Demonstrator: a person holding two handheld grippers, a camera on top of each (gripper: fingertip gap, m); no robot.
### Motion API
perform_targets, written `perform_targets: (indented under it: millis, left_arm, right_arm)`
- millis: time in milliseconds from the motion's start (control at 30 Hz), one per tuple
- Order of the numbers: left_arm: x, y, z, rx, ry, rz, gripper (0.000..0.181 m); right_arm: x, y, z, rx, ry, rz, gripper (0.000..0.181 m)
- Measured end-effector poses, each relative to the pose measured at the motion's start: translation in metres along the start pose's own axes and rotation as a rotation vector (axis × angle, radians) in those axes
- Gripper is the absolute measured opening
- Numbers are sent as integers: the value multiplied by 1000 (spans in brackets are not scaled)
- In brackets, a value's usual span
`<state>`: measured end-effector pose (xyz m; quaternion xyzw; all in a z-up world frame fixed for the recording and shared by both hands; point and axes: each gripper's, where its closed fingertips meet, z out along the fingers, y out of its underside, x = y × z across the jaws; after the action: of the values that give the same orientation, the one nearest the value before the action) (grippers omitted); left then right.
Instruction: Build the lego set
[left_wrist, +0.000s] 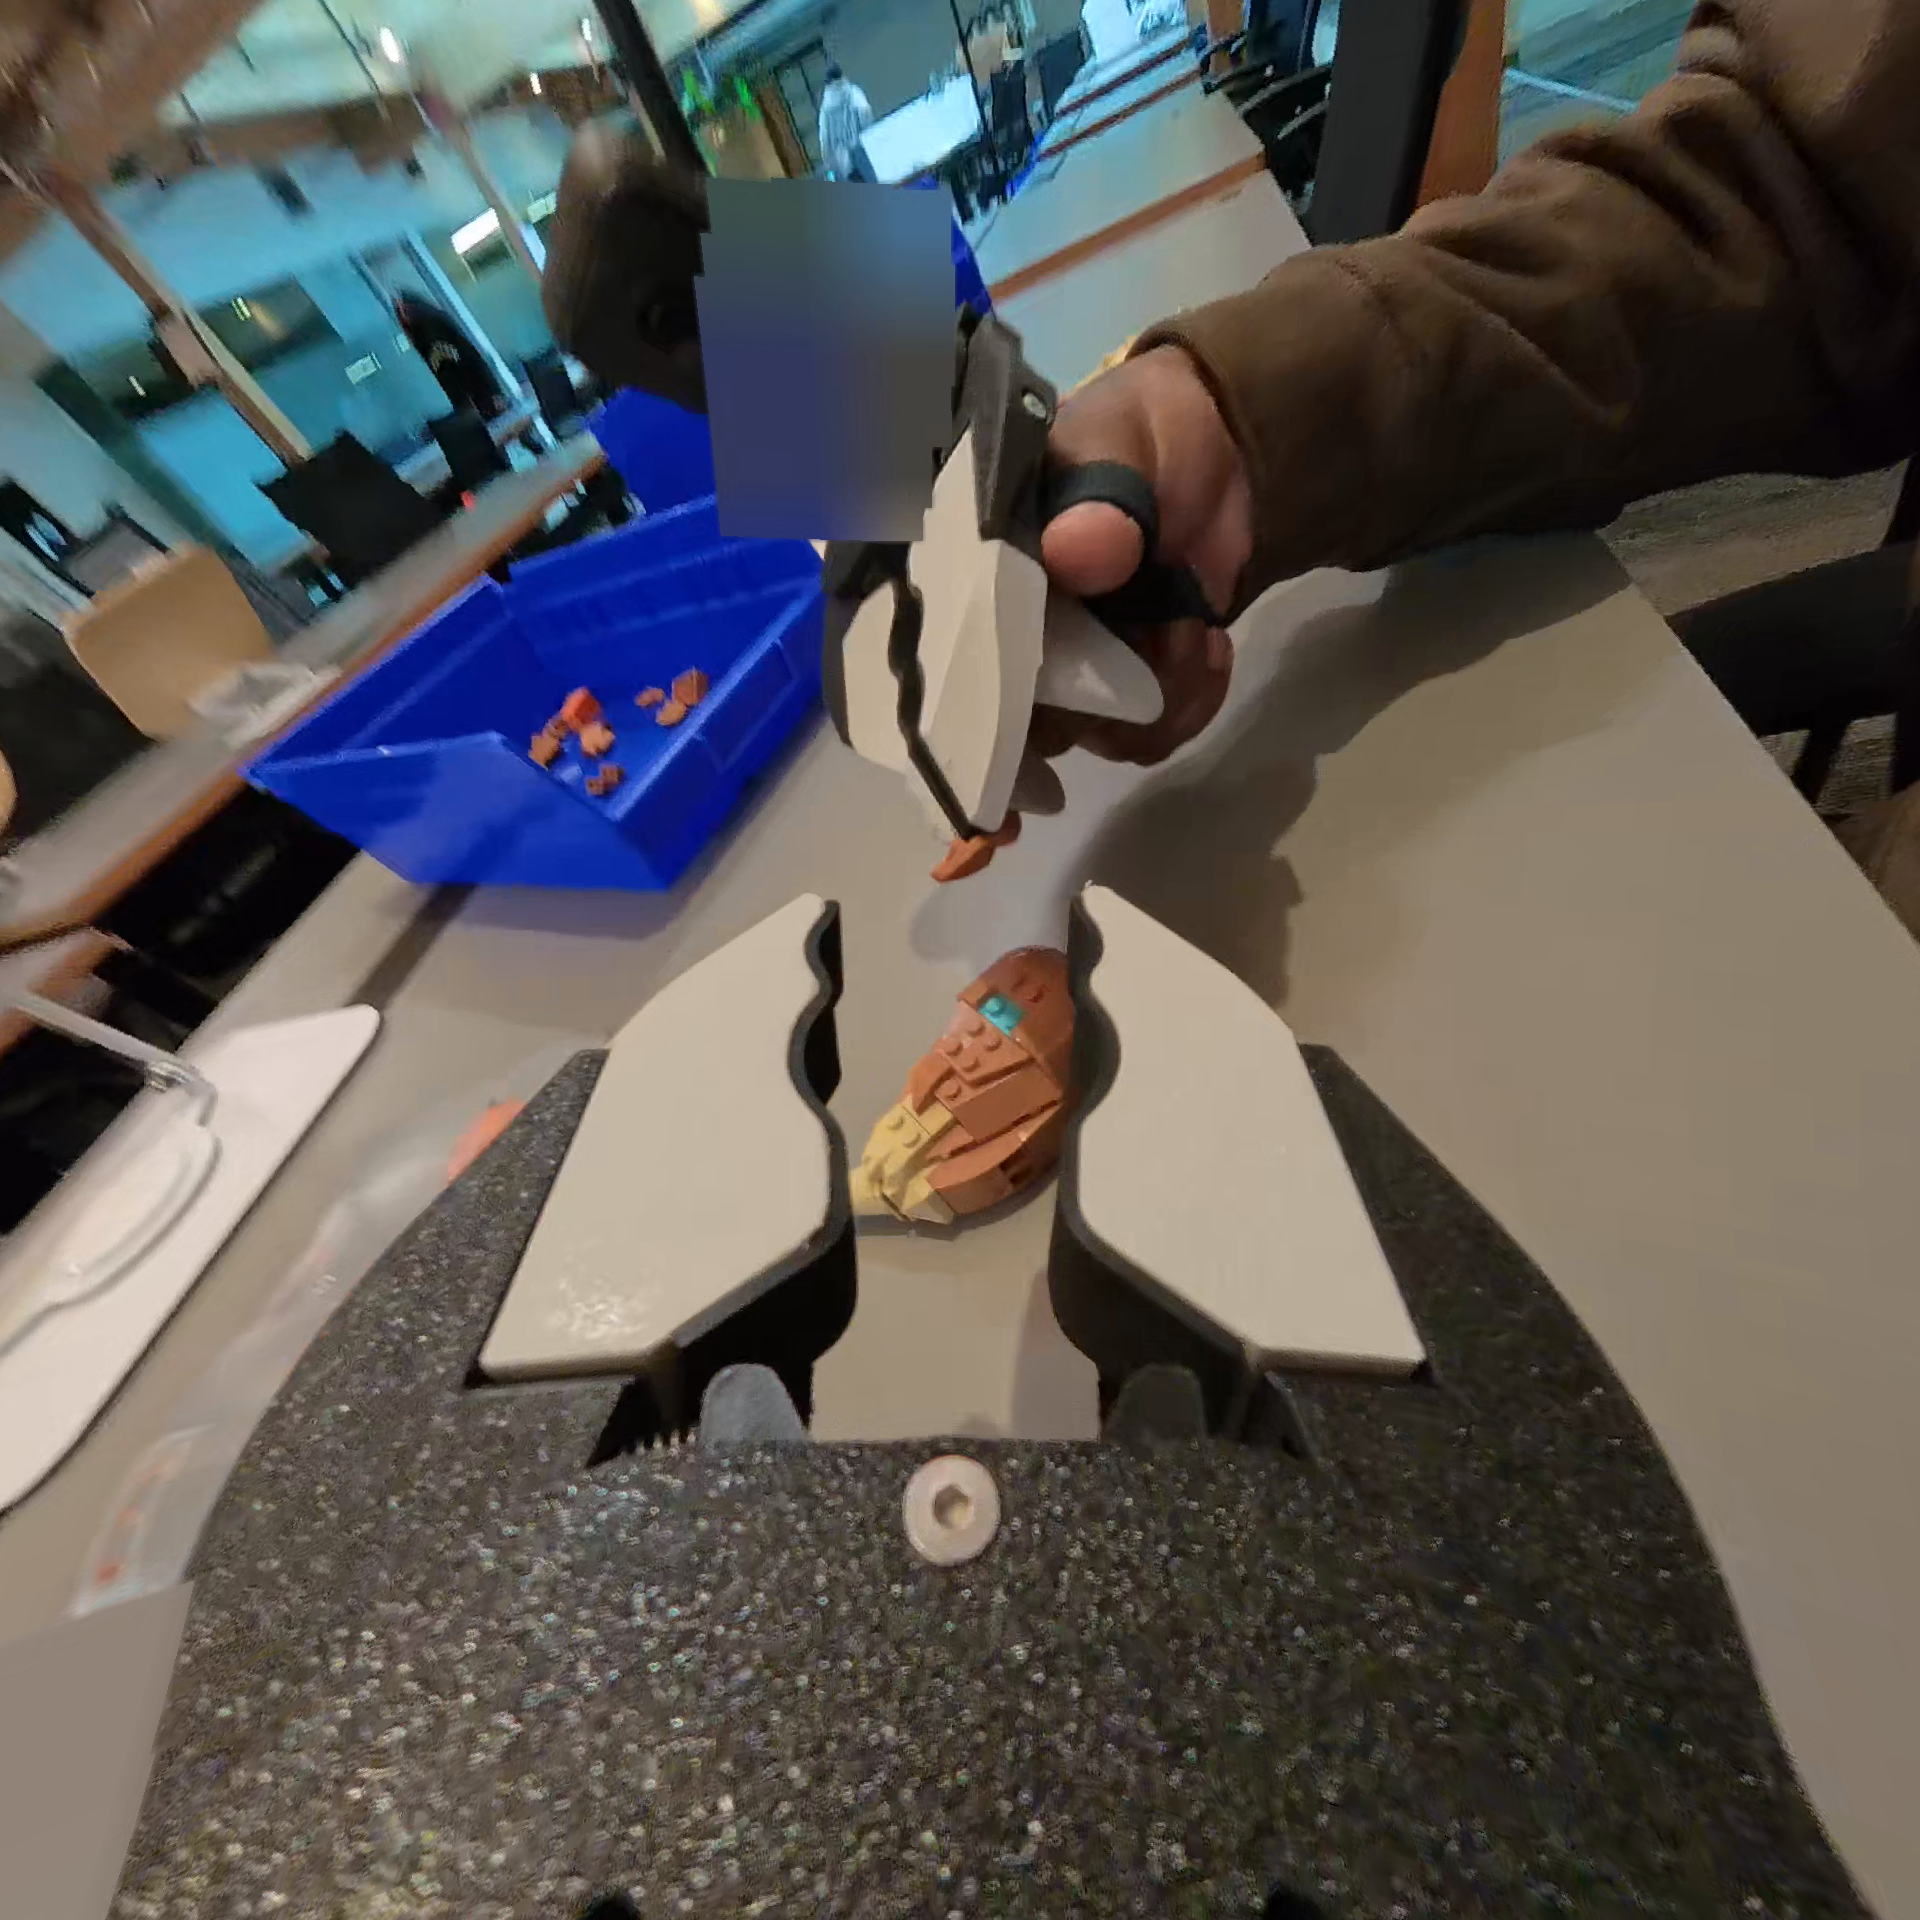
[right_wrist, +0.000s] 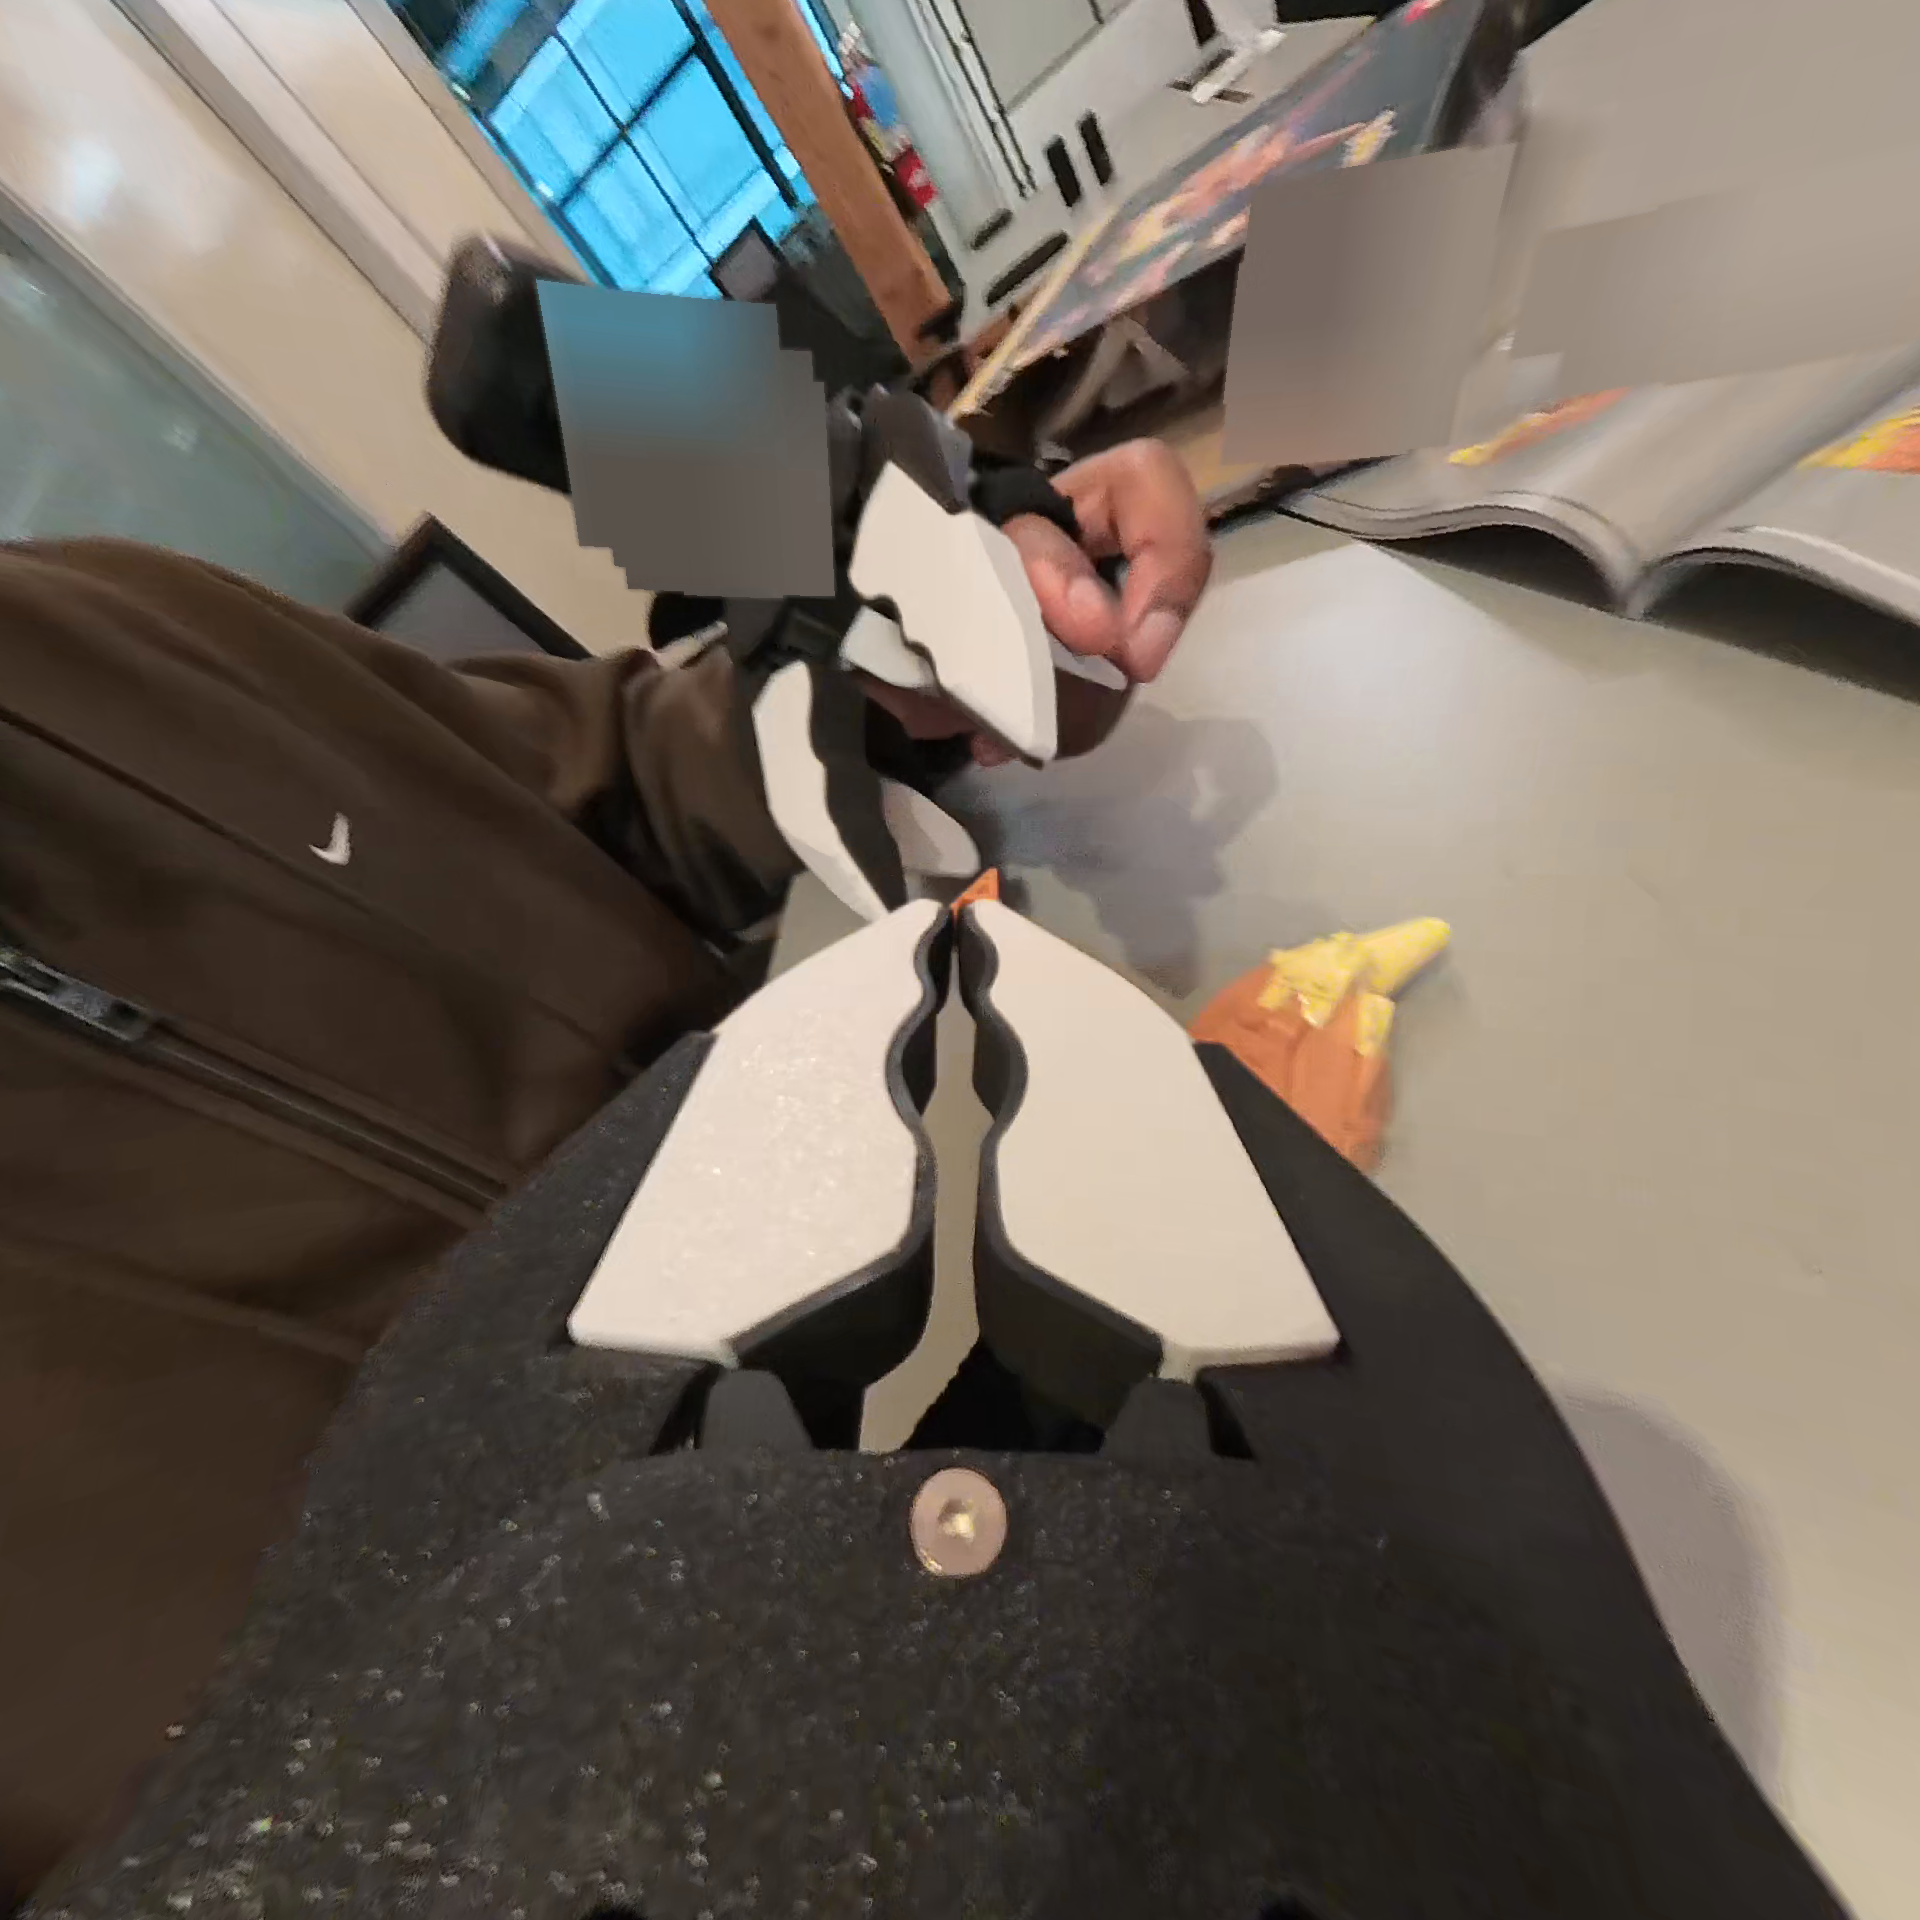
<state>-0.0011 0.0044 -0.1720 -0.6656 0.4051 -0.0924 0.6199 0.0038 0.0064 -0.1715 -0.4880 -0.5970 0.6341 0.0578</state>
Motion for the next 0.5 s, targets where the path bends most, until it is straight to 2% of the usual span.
perform_targets:
  millis: [167, 500]
  left_arm:
    - [-1, -9, -14, 92, -60, 154, 33]
    - [9, -3, -17, 106, -35, 310, 25]
  right_arm:
    - [-9, -6, 15, 52, -121, 108, 1]
    - [-20, -5, 28, 60, -217, 166, 1]
